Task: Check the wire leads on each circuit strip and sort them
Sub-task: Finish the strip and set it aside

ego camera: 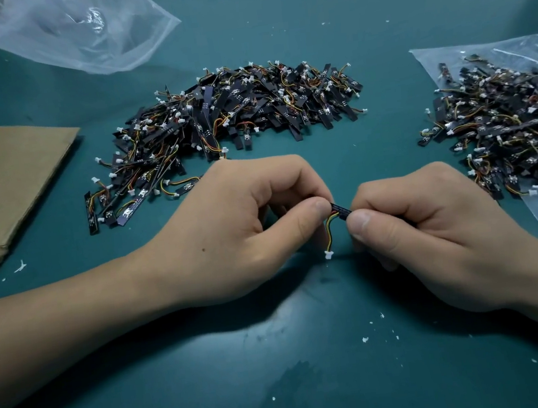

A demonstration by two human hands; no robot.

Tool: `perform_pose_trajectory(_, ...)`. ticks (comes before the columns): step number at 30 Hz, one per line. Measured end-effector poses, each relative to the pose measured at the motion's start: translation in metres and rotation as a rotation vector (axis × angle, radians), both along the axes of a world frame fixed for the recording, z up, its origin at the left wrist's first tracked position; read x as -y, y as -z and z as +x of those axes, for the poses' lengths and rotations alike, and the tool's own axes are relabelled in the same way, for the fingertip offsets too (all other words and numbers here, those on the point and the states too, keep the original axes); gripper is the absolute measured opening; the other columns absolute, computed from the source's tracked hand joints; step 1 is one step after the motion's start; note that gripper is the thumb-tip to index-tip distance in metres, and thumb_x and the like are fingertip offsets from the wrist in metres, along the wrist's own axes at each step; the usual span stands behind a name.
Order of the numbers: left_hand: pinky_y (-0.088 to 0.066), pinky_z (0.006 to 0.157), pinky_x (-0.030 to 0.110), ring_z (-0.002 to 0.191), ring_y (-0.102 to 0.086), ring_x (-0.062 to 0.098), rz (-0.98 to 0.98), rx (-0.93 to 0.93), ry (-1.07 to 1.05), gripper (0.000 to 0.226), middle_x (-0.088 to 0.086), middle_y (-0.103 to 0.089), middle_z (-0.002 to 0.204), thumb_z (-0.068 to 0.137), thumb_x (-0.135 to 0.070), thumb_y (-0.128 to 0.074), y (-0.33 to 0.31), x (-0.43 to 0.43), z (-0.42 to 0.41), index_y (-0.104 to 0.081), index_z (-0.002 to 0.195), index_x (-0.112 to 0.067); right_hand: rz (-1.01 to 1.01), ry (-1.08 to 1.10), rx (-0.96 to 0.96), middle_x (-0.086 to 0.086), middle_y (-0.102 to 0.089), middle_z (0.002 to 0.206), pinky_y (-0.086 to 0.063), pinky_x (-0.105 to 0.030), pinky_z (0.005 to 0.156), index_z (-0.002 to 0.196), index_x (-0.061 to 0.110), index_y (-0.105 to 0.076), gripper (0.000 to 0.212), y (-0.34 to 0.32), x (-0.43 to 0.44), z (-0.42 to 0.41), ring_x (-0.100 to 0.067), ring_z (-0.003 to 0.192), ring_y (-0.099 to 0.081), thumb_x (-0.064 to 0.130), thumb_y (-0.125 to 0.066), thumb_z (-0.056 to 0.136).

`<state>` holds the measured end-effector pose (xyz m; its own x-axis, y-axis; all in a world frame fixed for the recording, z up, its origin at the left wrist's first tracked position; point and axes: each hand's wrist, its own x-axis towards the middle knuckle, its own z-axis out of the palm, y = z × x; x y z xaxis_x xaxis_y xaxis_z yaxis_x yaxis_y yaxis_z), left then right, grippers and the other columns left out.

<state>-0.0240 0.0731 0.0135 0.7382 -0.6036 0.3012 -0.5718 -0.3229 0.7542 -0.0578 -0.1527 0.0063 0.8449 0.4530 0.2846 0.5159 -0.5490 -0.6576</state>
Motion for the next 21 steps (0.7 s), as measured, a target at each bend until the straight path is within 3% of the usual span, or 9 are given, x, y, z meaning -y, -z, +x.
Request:
perform_pose_trajectory(5,-0.053,0.059,0.037,0.067,-0.07,0.015,0.003,-0.022,0.015,0.011,-0.011,-0.074,0.075,0.098,-0.019,-0.061,0.0004,-0.0004,0.001,-0.069,0.091,-0.019,-0.003,-0.022,0.007,-0.005,-0.046,0.051,-0.039,-0.037,0.049,0.066,0.016,-0.053,0.037,-0.0007,-0.0009,-0.0006,-0.019,0.047,-0.044,0.032,-0.049,0.099)
perform_pose_trajectory(10,-0.054,0.062,0.026,0.067,-0.071,0.013,-0.008,-0.036,0.024,0.011,-0.011,-0.074,0.074,0.097,-0.017,-0.062,0.0009,-0.0006,0.0005,-0.07,0.091,-0.017,-0.016,-0.024,0.017,-0.003,-0.046,0.05,-0.039,-0.034,0.047,0.066,0.018,-0.056,0.035,-0.0021,-0.0013,-0.0009,-0.017,0.045,-0.044,0.032,-0.05,0.098)
perform_pose_trajectory(13,-0.054,0.061,0.028,0.067,-0.07,0.015,-0.021,-0.051,0.036,0.011,-0.008,-0.074,0.075,0.097,-0.016,-0.061,0.0017,-0.0009,0.0009,-0.069,0.089,-0.016,-0.012,-0.051,0.012,0.004,-0.044,0.05,-0.034,-0.024,0.046,0.069,0.025,-0.054,0.03,-0.0034,-0.0018,-0.001,-0.013,0.045,-0.04,0.032,-0.051,0.098)
perform_pose_trajectory(16,-0.053,0.062,0.021,0.068,-0.071,0.012,-0.014,-0.028,0.032,0.011,-0.01,-0.074,0.074,0.097,-0.016,-0.062,0.002,-0.0007,0.0009,-0.07,0.09,-0.016,-0.035,-0.047,0.037,0.004,-0.039,0.051,-0.031,-0.021,0.047,0.068,0.021,-0.056,0.032,-0.0032,-0.0021,-0.0007,-0.012,0.047,-0.036,0.031,-0.051,0.098)
perform_pose_trajectory(21,-0.054,0.061,0.033,0.068,-0.072,0.013,-0.008,0.008,0.02,0.011,-0.013,-0.074,0.074,0.099,-0.019,-0.062,0.0023,-0.0011,0.0012,-0.069,0.09,-0.019,-0.033,-0.044,0.007,0.006,-0.038,0.051,-0.03,-0.02,0.047,0.067,0.021,-0.055,0.033,-0.0047,-0.0021,-0.0015,-0.011,0.046,-0.036,0.032,-0.051,0.097)
